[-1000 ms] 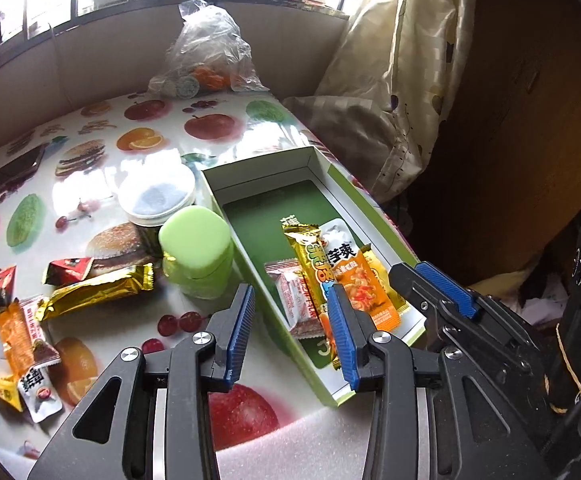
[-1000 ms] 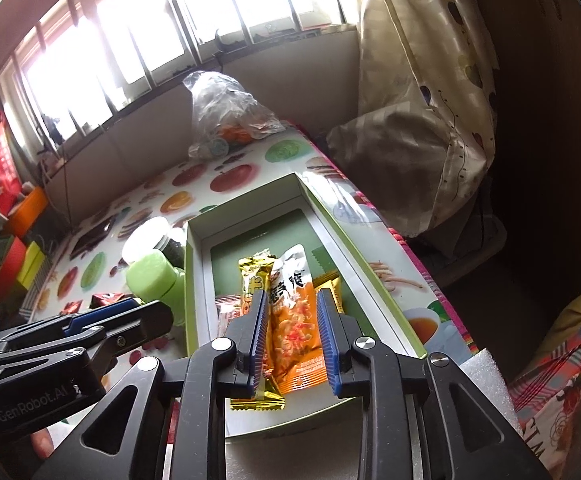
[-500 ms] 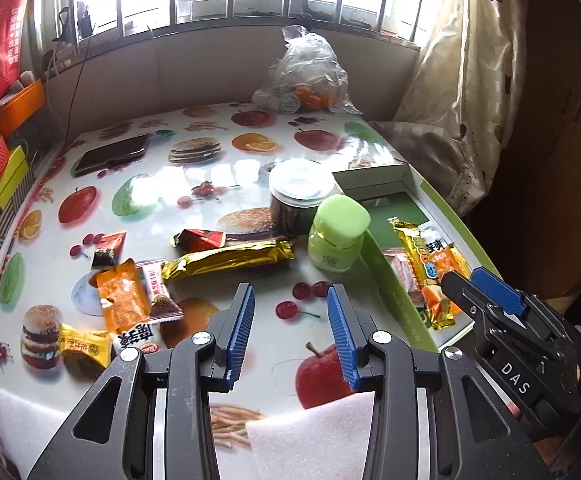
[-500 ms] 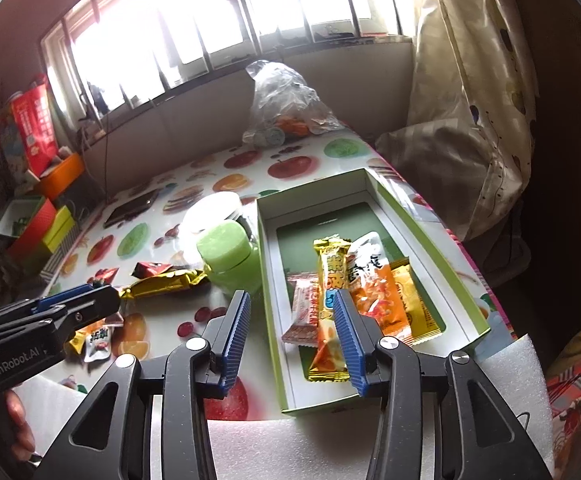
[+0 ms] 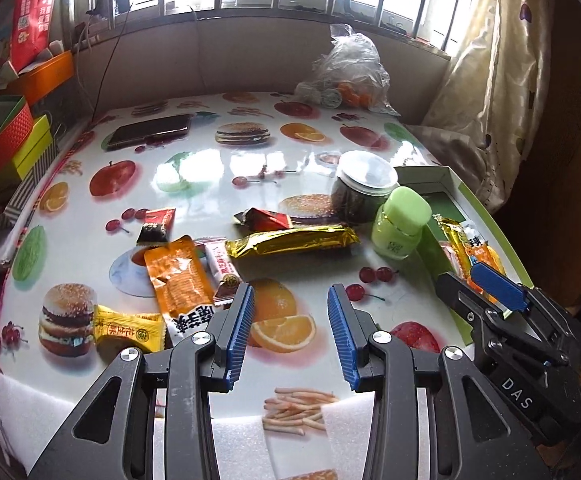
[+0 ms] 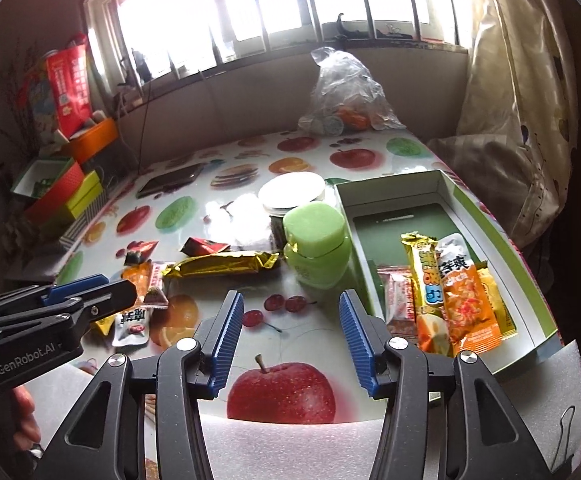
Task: Organize snacks
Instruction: 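Move both open grippers back over the snack pile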
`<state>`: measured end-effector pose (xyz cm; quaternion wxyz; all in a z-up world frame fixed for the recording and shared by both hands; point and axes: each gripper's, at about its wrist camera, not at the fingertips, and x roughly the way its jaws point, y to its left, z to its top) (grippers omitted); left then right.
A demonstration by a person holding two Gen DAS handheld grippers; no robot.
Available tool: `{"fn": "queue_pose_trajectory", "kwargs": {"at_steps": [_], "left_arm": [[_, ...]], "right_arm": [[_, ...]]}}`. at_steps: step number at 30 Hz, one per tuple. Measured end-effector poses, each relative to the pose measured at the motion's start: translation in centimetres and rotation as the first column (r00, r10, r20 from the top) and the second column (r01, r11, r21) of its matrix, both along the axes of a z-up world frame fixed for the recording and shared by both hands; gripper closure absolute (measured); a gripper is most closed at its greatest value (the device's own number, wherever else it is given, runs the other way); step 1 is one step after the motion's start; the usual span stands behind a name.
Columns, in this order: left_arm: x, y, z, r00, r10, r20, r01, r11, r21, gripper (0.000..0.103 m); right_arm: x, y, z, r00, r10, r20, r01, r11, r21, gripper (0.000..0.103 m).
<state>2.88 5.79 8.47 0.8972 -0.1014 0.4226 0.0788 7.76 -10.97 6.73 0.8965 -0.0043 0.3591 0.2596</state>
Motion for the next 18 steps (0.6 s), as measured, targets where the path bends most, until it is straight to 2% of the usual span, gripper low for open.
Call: {"fn": "queue_pose_trajectory", "kwargs": {"at_steps": [3,5,8,18], "left_arm": [[-0.3,1.8,-0.9,1.000,0.015,-0.011,-0.016,0.999,-0.043,0.063],[-0.5,2.9,-1.4,0.999,0.047,-0.025,-0.048,0.999,-0.026,0.063],[-1.0,4.7,-2.0,0.997,0.065,-0.029,-0.067,0.996,-0.055,0.063],[-2.3,9.9,-3.5,0.987,0.151,-0.055,-0.155,0.985,-0.082,0.063]], "right_arm": [[0.2,1.4,-0.4,1.000,0.021,-0.011,-0.021,1.000,-0.016,0.052],[0.3,2.3,-0.7,0.999,0.038,-0.022,-0.039,0.999,-0.016,0.051],[0.5,3.8,-1.1,0.997,0.067,-0.033,-0.068,0.997,-0.031,0.051],[1.2,10.1,-2.2,0.976,0.200,-0.084,-0.204,0.978,-0.046,0.051]]}}
